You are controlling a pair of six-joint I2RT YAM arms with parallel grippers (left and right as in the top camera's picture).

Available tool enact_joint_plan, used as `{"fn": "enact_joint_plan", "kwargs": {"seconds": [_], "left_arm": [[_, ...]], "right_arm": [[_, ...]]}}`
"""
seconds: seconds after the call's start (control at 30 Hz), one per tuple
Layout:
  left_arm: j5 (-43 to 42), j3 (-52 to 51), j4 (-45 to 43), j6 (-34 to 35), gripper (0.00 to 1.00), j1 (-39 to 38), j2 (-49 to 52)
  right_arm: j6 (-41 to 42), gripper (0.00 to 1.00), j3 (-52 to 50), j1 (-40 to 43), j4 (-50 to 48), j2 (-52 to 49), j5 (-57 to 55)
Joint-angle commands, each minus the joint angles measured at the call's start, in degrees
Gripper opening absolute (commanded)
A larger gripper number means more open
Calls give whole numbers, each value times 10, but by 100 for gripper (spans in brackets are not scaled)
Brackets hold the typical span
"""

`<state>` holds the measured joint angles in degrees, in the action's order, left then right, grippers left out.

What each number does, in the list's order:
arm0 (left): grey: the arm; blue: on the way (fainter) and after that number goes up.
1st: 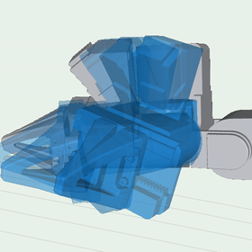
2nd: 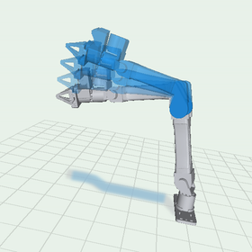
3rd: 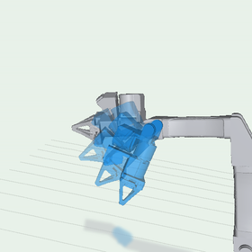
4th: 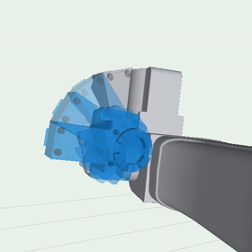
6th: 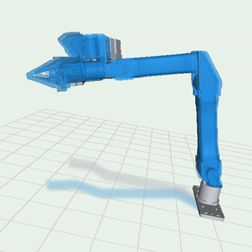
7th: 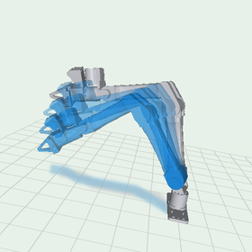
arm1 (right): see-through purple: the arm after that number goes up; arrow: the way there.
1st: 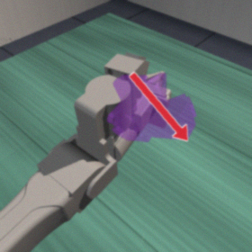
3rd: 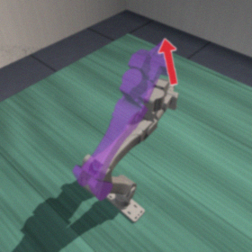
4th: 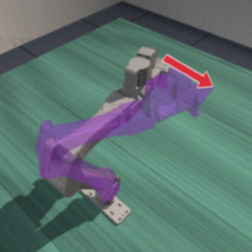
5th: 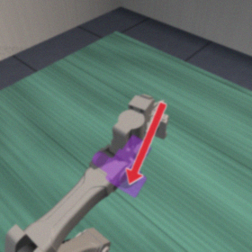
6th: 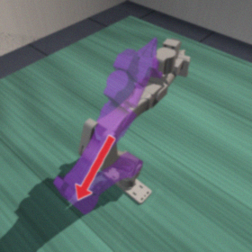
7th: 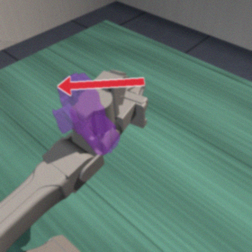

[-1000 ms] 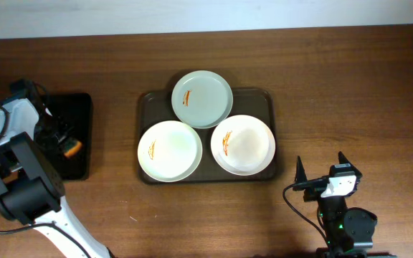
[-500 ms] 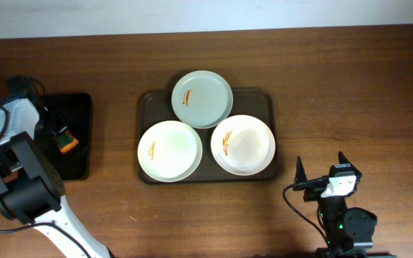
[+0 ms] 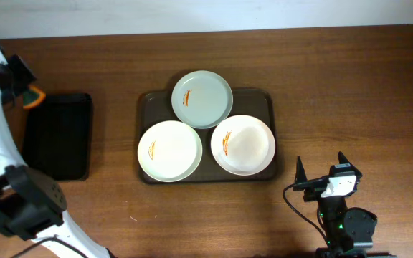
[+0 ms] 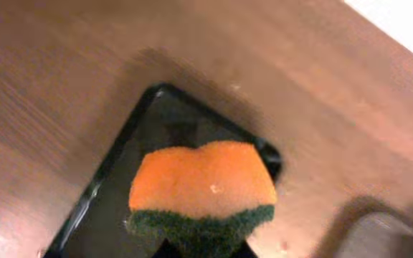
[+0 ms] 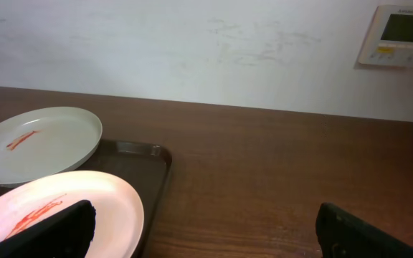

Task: Clean dirty plates on tray and stack at the side
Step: 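Carry the sponge with the left gripper onto the front-left plate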

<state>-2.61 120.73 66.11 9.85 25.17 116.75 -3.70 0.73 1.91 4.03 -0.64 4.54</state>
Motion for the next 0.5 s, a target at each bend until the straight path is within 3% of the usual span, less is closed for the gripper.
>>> {"fn": "enact_joint_plan", "kwargs": {"seconds": [0.0,0.03,0.13,0.2,0.27,0.33,0.37,0.4,0.47], "left_arm": [[48,-148,-38,-18,0,1,70],[43,-130,-29,-18,0,1,67],[3,113,131,-18,0,-3,29],[10,206,174,-18,0,-15,13],[82,130,152,-18,0,-23,30],[42,-63,44,-16,0,-23,84],[25,-107,34,-17,0,-23,111],[26,-105,41,-18,0,-22,118],[7,39,154,-18,0,-19,100]], "right_arm": [[-3,98,-4,3,1,4,-1],[-3,98,-4,3,1,4,-1],[-3,98,-4,3,1,4,-1],[-3,98,-4,3,1,4,-1],[-3,99,-4,3,1,4,-1],[-3,98,-4,3,1,4,-1],[-3,98,-4,3,1,4,-1],[-3,98,-4,3,1,4,-1],[-3,98,-4,3,1,4,-1]]}}
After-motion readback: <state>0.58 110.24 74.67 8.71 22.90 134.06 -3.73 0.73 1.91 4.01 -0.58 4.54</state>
